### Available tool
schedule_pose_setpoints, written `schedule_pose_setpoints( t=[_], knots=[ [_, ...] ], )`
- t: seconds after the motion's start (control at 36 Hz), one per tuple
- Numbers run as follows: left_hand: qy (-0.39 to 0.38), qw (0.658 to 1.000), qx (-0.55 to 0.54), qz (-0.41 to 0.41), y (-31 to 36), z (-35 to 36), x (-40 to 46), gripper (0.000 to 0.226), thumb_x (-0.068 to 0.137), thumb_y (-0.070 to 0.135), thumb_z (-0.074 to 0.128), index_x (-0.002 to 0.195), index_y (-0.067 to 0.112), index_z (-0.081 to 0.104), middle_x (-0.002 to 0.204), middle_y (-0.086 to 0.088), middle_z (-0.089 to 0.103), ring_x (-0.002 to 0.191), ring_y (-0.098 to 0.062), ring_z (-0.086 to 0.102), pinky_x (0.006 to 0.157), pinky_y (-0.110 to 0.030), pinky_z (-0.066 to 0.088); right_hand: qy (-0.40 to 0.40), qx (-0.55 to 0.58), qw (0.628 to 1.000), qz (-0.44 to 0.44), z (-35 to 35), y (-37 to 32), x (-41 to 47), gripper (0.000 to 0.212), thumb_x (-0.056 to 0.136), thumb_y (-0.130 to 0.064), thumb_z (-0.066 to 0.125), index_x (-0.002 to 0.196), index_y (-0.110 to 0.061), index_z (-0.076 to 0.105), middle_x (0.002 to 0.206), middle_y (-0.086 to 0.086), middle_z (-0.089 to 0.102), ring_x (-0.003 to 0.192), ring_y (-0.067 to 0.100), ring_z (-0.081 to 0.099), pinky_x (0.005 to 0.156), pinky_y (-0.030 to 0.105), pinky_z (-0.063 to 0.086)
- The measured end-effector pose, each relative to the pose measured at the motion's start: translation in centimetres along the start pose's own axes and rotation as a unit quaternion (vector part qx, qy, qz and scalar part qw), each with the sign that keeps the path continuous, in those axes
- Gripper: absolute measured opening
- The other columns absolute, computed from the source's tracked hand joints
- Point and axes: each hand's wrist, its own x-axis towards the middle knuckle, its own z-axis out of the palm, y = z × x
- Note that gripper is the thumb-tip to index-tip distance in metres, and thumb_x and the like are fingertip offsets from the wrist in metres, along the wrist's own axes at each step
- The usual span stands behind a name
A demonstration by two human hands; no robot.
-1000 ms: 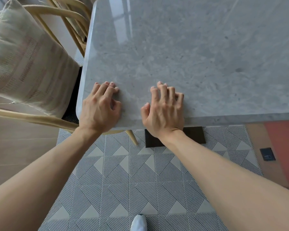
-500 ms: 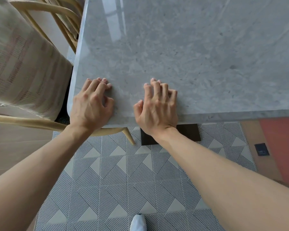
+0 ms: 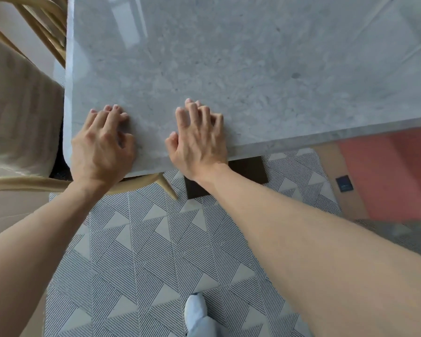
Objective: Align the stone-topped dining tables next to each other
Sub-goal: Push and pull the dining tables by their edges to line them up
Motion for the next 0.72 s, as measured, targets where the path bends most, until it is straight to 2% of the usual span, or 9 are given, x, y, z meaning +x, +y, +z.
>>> schedule_pose_setpoints(
  t=[0.06, 0.14, 0.19, 0.31, 0.42, 0.5, 0.58, 0.67, 0.72],
  knots=[
    [-0.008, 1.000, 0.002, -0.018, 0.5, -0.2, 0.0, 0.040, 0.086, 0.010, 0.046, 0.122, 0.000, 0.060, 0.129, -0.018, 0.062, 0.127, -0.035, 0.052, 0.108, -0.048, 0.041, -0.055, 0.017, 0.998, -0.031, -1.1, 1.0, 0.2, 0.050, 0.096, -0.041, 0.036, 0.139, -0.016, 0.039, 0.155, 0.010, 0.032, 0.138, 0.028, 0.032, 0.107, 0.043, 0.024],
    [-0.071, 0.992, -0.026, -0.100, 2.2, -1.0, 0.0, 0.046, 0.090, 0.009, 0.049, 0.134, 0.000, 0.053, 0.144, -0.019, 0.050, 0.137, -0.037, 0.042, 0.113, -0.049, 0.033, -0.195, 0.069, 0.976, -0.063, -3.9, 2.5, 0.7, 0.062, 0.100, -0.045, 0.039, 0.153, -0.018, 0.023, 0.165, 0.007, 0.012, 0.149, 0.027, 0.013, 0.118, 0.045, 0.013],
    [-0.132, 0.982, -0.030, -0.132, 3.3, -2.2, 0.8, 0.046, 0.089, 0.011, 0.053, 0.134, 0.000, 0.051, 0.144, -0.020, 0.048, 0.131, -0.040, 0.044, 0.109, -0.050, 0.034, -0.264, 0.102, 0.958, -0.047, -6.5, 3.3, 0.5, 0.060, 0.100, -0.043, 0.041, 0.152, -0.017, 0.029, 0.164, 0.004, 0.016, 0.148, 0.027, 0.016, 0.118, 0.046, 0.014],
    [-0.251, 0.960, -0.010, -0.127, 4.2, -5.9, 2.0, 0.025, 0.090, 0.012, 0.058, 0.113, 0.002, 0.063, 0.117, -0.026, 0.061, 0.108, -0.043, 0.057, 0.091, -0.046, 0.041, -0.314, 0.118, 0.941, -0.047, -11.6, 6.2, -3.7, 0.050, 0.099, -0.039, 0.044, 0.139, -0.008, 0.046, 0.146, 0.009, 0.041, 0.135, 0.028, 0.034, 0.112, 0.046, 0.027],
    [-0.323, 0.941, -0.016, -0.098, 4.4, -9.3, 1.2, 0.019, 0.089, 0.009, 0.063, 0.108, 0.005, 0.064, 0.114, -0.019, 0.062, 0.096, -0.035, 0.065, 0.085, -0.041, 0.046, -0.318, 0.072, 0.944, -0.044, -16.6, 12.7, -7.3, 0.044, 0.098, -0.034, 0.046, 0.131, -0.007, 0.051, 0.135, 0.009, 0.048, 0.127, 0.026, 0.041, 0.108, 0.043, 0.031],
    [-0.355, 0.930, 0.033, -0.089, 6.2, -11.0, 2.5, 0.029, 0.090, 0.015, 0.062, 0.118, 0.008, 0.058, 0.122, -0.016, 0.053, 0.103, -0.034, 0.061, 0.088, -0.040, 0.044, -0.290, 0.078, 0.954, 0.017, -21.0, 17.5, -7.0, 0.039, 0.098, -0.034, 0.045, 0.127, -0.008, 0.053, 0.131, 0.008, 0.050, 0.126, 0.025, 0.043, 0.107, 0.041, 0.035],
    [-0.339, 0.937, 0.014, -0.086, 11.3, -12.3, 6.0, 0.036, 0.090, 0.015, 0.064, 0.123, 0.005, 0.056, 0.124, -0.017, 0.047, 0.102, -0.036, 0.059, 0.091, -0.041, 0.046, -0.225, 0.146, 0.960, 0.077, -25.8, 20.6, -4.7, 0.036, 0.097, -0.034, 0.046, 0.124, -0.013, 0.055, 0.131, 0.005, 0.051, 0.125, 0.023, 0.046, 0.104, 0.040, 0.040],
    [-0.301, 0.953, -0.035, -0.022, 18.4, -13.3, 10.3, 0.033, 0.091, 0.016, 0.062, 0.123, 0.008, 0.056, 0.122, -0.013, 0.048, 0.101, -0.031, 0.061, 0.090, -0.042, 0.048, -0.137, 0.201, 0.967, 0.071, -30.3, 23.3, -2.3, 0.030, 0.096, -0.033, 0.049, 0.117, -0.014, 0.058, 0.123, 0.003, 0.055, 0.118, 0.020, 0.051, 0.097, 0.035, 0.042],
    [-0.264, 0.962, -0.071, 0.012, 23.3, -14.1, 12.9, 0.029, 0.093, 0.018, 0.060, 0.122, 0.011, 0.056, 0.118, -0.008, 0.049, 0.097, -0.025, 0.063, 0.085, -0.036, 0.046, -0.090, 0.234, 0.966, 0.058, -32.8, 25.1, -1.3, 0.027, 0.096, -0.032, 0.051, 0.114, -0.015, 0.060, 0.118, 0.001, 0.056, 0.114, 0.017, 0.052, 0.091, 0.029, 0.038]
  ],
)
